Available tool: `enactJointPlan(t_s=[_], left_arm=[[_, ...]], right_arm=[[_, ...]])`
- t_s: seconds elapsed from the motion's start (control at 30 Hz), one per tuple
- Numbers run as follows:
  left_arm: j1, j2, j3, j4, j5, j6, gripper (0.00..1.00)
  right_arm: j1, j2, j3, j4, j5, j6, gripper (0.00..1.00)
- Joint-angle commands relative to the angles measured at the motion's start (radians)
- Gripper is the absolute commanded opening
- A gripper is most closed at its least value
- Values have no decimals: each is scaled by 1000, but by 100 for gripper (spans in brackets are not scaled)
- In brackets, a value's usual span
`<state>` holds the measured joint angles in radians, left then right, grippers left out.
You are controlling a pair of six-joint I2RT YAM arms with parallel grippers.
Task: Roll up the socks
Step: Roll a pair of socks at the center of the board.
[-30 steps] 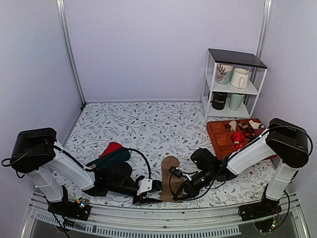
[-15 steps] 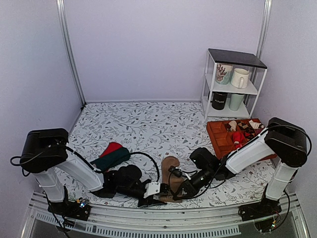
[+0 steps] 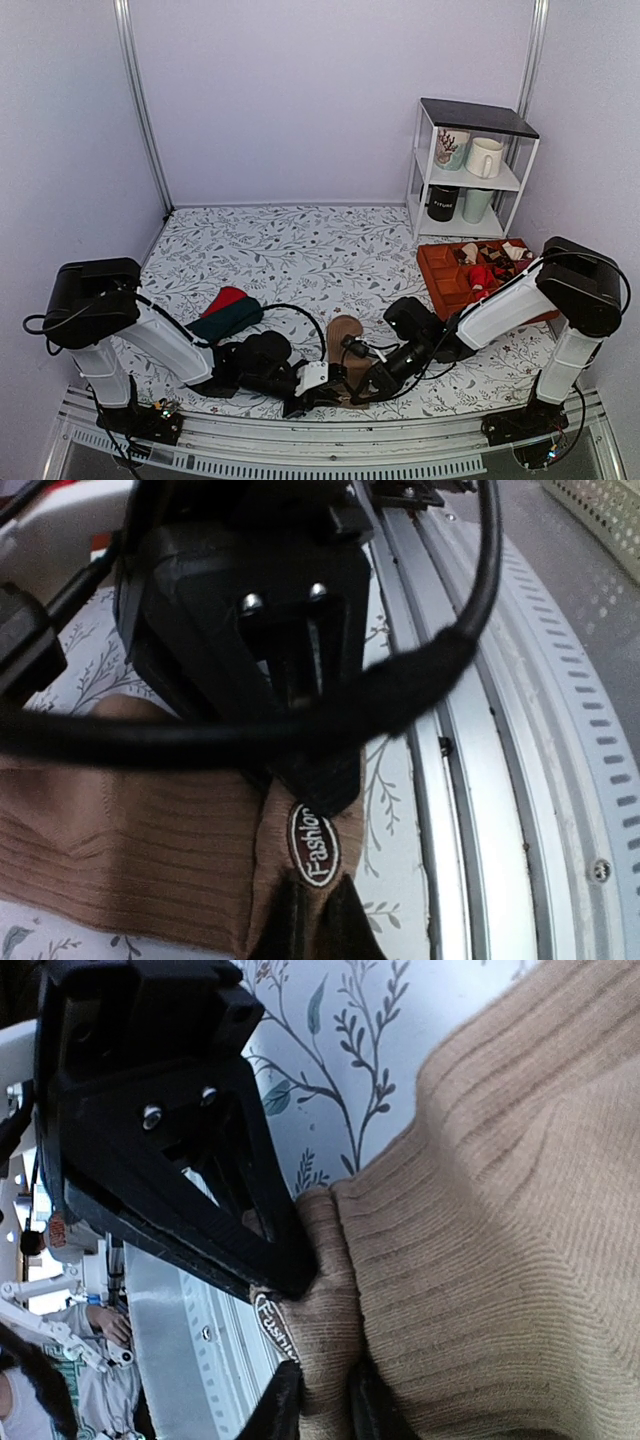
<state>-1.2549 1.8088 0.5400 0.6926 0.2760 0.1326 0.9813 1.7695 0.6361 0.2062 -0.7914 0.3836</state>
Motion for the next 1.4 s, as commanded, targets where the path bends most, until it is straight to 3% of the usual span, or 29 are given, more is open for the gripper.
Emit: enactJointPlan(t_s=[0.0, 0.1, 0.27, 0.4, 0.6, 0.73, 1.13, 1.27, 1.37], left_arm=[[-14, 36, -11, -120, 6, -121, 0], [-12, 5, -36, -160, 11, -214, 0], [7, -32, -49, -290, 43, -377, 0], [30, -27, -56, -322, 125, -485, 0], [62, 23, -57, -311, 189, -539, 0], [70, 58, -59, -295, 204, -542, 0], [72, 84, -69, -260, 230, -538, 0], [75, 90, -78, -249, 235, -536, 0], [78, 94, -86, -236, 239, -538, 0]], right_arm=[[-2, -39, -23, -118, 111, -20, 25], [-1, -170, -39, -113, 186, -70, 35], [8, -424, -121, -18, 343, -196, 42], [109, -538, -208, 86, 486, -362, 49], [336, -457, -213, 104, 757, -571, 51], [426, -384, -194, 124, 851, -628, 51], [452, -252, -155, 187, 934, -676, 52], [452, -200, -135, 187, 912, -676, 46], [451, -167, -125, 184, 906, -657, 37]])
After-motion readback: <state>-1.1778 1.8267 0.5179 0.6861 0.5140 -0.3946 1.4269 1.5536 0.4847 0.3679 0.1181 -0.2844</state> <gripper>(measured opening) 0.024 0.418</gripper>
